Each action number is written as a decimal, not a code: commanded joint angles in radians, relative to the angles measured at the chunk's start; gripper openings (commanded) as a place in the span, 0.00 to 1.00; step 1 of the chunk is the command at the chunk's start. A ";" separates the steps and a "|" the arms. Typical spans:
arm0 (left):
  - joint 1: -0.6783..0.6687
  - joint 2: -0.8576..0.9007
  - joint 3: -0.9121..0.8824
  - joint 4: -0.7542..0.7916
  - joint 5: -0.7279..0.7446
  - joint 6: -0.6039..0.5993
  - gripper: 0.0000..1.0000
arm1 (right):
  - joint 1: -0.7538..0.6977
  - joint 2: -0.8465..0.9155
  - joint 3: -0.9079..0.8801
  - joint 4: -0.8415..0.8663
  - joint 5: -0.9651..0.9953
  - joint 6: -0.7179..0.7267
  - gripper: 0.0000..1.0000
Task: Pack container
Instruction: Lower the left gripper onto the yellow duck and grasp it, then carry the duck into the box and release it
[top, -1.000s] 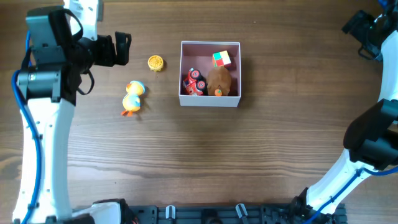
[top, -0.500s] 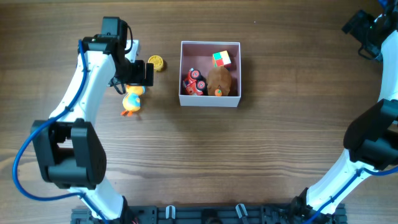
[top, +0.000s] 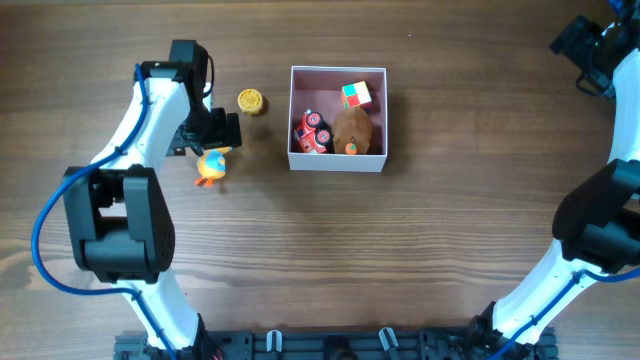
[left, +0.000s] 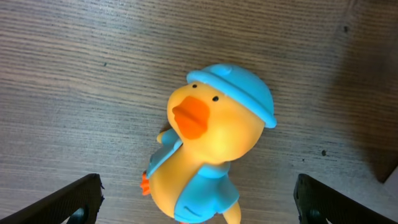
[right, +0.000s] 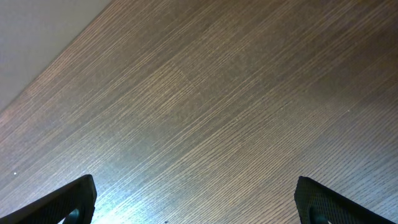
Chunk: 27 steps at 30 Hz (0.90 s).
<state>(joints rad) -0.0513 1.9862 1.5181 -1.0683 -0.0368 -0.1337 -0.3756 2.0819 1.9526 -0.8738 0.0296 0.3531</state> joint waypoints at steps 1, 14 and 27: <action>0.003 0.010 -0.047 0.010 -0.005 -0.005 1.00 | 0.006 0.016 0.002 0.002 -0.005 -0.010 1.00; 0.003 0.010 -0.106 0.138 0.025 -0.001 1.00 | 0.006 0.016 0.002 0.002 -0.005 -0.010 1.00; 0.003 0.011 -0.162 0.154 0.063 0.156 1.00 | 0.006 0.016 0.002 0.002 -0.005 -0.010 1.00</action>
<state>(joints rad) -0.0513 1.9862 1.3895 -0.9184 0.0090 -0.0078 -0.3756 2.0819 1.9526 -0.8738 0.0296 0.3531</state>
